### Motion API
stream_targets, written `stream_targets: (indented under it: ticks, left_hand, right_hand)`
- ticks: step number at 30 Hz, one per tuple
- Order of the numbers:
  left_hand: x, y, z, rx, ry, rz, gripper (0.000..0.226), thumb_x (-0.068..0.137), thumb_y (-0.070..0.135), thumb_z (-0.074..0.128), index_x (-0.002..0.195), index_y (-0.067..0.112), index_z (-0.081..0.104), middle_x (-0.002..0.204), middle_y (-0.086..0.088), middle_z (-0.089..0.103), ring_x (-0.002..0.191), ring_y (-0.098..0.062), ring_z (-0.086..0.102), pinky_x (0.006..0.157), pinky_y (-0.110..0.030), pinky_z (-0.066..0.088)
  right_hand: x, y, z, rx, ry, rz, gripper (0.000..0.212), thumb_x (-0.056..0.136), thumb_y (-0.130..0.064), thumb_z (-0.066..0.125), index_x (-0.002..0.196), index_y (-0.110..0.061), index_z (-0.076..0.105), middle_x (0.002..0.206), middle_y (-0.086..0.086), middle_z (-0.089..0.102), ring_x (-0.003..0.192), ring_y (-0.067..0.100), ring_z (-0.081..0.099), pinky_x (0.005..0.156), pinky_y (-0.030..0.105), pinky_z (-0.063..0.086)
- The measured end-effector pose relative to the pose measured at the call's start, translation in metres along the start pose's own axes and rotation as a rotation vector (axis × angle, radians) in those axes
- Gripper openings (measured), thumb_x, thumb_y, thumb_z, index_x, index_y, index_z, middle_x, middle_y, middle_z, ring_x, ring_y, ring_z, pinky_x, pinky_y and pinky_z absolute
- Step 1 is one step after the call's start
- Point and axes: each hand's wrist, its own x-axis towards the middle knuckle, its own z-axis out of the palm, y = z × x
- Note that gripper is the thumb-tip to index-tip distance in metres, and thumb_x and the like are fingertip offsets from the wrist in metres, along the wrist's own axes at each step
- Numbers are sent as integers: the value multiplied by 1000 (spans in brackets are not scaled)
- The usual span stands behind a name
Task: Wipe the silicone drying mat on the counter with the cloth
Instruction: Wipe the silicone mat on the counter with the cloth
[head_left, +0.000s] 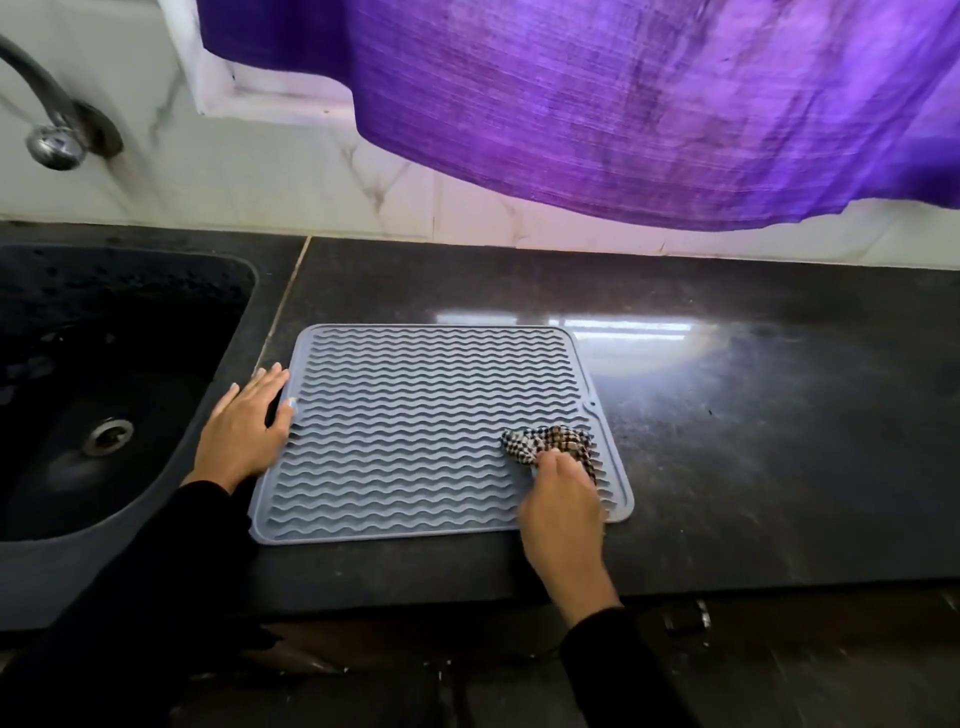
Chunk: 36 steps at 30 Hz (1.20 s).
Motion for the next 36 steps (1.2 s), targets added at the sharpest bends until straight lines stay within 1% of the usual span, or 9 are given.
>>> stream_targets:
  ticks: [3, 8, 12, 16, 20, 24, 30, 33, 36]
  left_hand:
    - [0, 0, 1, 7, 5, 11, 47, 97, 28, 39, 142, 14, 36, 150, -2, 33, 140, -13, 24, 116, -36, 11]
    - [0, -3, 2, 14, 14, 32, 46, 97, 26, 41, 141, 12, 37, 149, -4, 34, 140, -15, 25, 115, -37, 13]
    - [-2, -2, 0, 0, 13, 40, 46, 97, 26, 42, 141, 11, 38, 149, -5, 35, 140, -17, 26, 115, -38, 13]
    - [-4, -1, -3, -14, -6, 43, 56, 92, 38, 34, 140, 10, 39, 148, -7, 36, 139, -19, 27, 114, -40, 14]
    - [-4, 0, -4, -19, -16, 37, 66, 86, 45, 27, 140, 10, 38, 148, -7, 36, 140, -19, 27, 114, -39, 13]
    - [-2, -3, -1, -29, 6, 45, 69, 85, 50, 23, 139, 10, 41, 147, -7, 38, 138, -20, 29, 113, -41, 16]
    - [-2, -3, 0, -25, 33, 57, 62, 88, 44, 29, 138, 11, 42, 146, -7, 39, 138, -19, 30, 113, -41, 17]
    - [-3, -2, 0, -24, 42, 60, 60, 88, 42, 30, 138, 10, 42, 146, -7, 40, 138, -19, 30, 113, -40, 16]
    - [-3, -2, 0, -21, 33, 58, 61, 87, 42, 29, 138, 10, 42, 146, -7, 39, 138, -19, 30, 113, -40, 16]
  right_hand:
    - [-4, 8, 21, -66, 53, -99, 44, 54, -2, 71, 97, 1, 62, 97, 18, 66, 92, 35, 64, 86, 42, 54]
    - [3, 14, 7, 95, 79, -105, 29, 71, -2, 51, 97, -2, 64, 94, 14, 66, 87, 32, 63, 77, 35, 52]
    - [33, 33, -21, 464, -79, 224, 29, 90, -12, 51, 115, -8, 63, 110, 14, 66, 100, 30, 59, 85, 32, 45]
    - [60, 41, -47, 1019, -182, 644, 31, 91, -14, 47, 118, -3, 60, 109, 14, 66, 97, 29, 62, 89, 43, 52]
    - [34, 20, -47, 545, -37, 318, 27, 92, -13, 44, 111, -5, 62, 94, 10, 60, 90, 25, 56, 79, 28, 43]
    - [-13, -3, 3, 70, 14, -51, 34, 80, -8, 45, 109, -4, 62, 105, 12, 63, 97, 30, 61, 86, 36, 49]
    - [-20, 2, 34, -3, 89, -104, 44, 85, -25, 38, 112, -1, 63, 114, 15, 65, 110, 29, 60, 100, 42, 42]
    - [-13, 12, 30, 173, 131, -127, 30, 82, -18, 57, 109, -7, 66, 113, 9, 67, 107, 25, 62, 95, 38, 48]
    - [1, 22, 5, 413, 64, -28, 25, 82, -12, 67, 106, -13, 69, 98, -2, 70, 90, 16, 65, 77, 20, 49]
